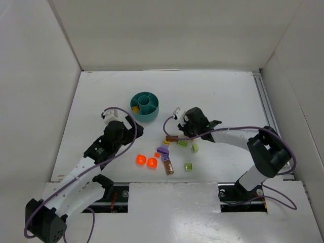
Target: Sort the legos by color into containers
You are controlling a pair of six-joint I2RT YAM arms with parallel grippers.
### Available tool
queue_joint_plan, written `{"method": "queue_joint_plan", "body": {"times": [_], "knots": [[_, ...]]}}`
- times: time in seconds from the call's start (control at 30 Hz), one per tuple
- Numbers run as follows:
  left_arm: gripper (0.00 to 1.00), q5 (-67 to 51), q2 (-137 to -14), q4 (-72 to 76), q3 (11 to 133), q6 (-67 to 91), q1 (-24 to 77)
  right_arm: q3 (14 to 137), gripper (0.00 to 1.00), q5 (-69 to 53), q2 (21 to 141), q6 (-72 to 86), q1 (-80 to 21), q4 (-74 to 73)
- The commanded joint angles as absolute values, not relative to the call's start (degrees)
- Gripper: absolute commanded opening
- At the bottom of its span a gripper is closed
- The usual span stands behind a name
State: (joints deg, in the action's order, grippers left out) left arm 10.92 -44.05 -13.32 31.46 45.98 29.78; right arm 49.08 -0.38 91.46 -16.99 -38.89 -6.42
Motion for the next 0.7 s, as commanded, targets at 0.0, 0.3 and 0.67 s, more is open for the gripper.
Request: {"method": "queue_joint_plan", "body": {"times": [0.0,0.3,0.67], "knots": [[1.0,13.18,-43.59,-14.5,32.34,45.97,29.79,49.83,0.14,-5.44,91.49,-16.88,-38.5,-5.1],[1.0,18.98,-39.12,-18.81,30.68,53.95,29.79,53.24,0.03,-15.19,85.26,-21.96,-39.11,2.8],[1.0,19.0,-41.83,-21.53,28.48,62.22,26.29,81.1,0.03,-26.62,101.76,-27.33,-44.99,8.17]]}}
